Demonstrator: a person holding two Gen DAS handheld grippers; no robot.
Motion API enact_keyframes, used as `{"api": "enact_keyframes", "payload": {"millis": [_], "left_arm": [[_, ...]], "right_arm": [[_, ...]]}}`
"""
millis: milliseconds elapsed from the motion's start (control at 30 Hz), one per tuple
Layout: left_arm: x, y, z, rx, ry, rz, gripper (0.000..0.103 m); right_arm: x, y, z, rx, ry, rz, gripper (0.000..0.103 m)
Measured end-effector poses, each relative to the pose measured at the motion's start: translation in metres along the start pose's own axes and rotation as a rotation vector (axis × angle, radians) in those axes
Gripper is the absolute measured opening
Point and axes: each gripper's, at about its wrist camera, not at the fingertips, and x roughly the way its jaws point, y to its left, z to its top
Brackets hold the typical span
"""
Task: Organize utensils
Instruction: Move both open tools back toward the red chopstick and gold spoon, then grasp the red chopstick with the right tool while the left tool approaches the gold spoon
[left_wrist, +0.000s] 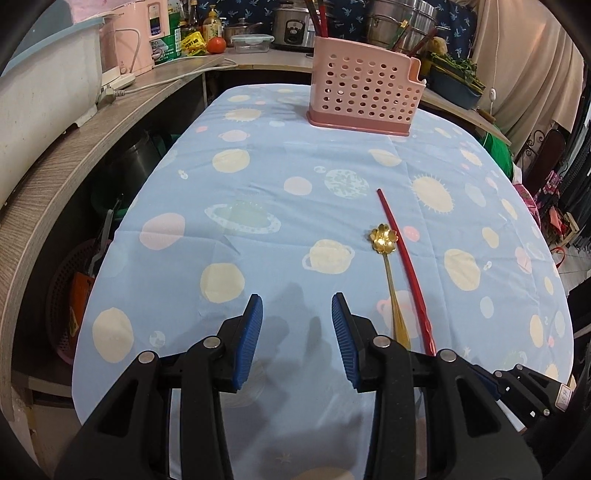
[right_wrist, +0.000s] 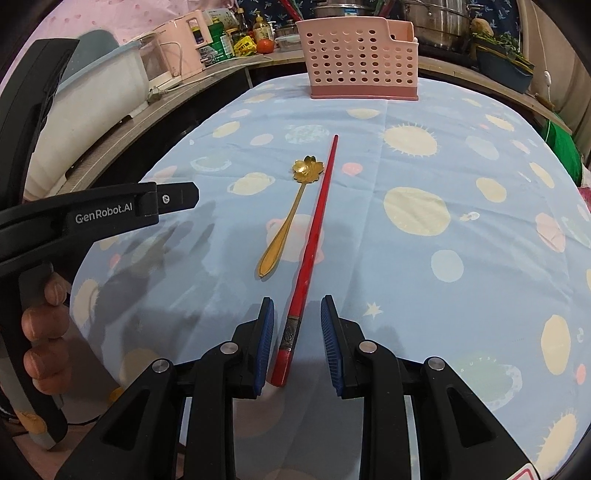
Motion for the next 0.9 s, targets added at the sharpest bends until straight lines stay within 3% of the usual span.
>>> {"api": "enact_keyframes", "payload": {"millis": [300, 367, 900], "left_arm": [[0.002, -0.003, -0.008, 0.01, 0.025, -0.005, 0.038], [0.002, -0.003, -0.008, 0.01, 0.027, -0.005, 0.042], [0.004, -0.018, -0.013, 0.06, 0.036, -0.019, 0.047]], "right_arm": [[0.0, -0.003, -0.001, -0.006, -0.012, -0.043, 0.013], [0.0, -0.006, -0.002, 0.007, -0.013, -0.047, 0.007], [-0.007, -0.041, -0.005, 0.154, -0.05, -0.084, 0.007]]}}
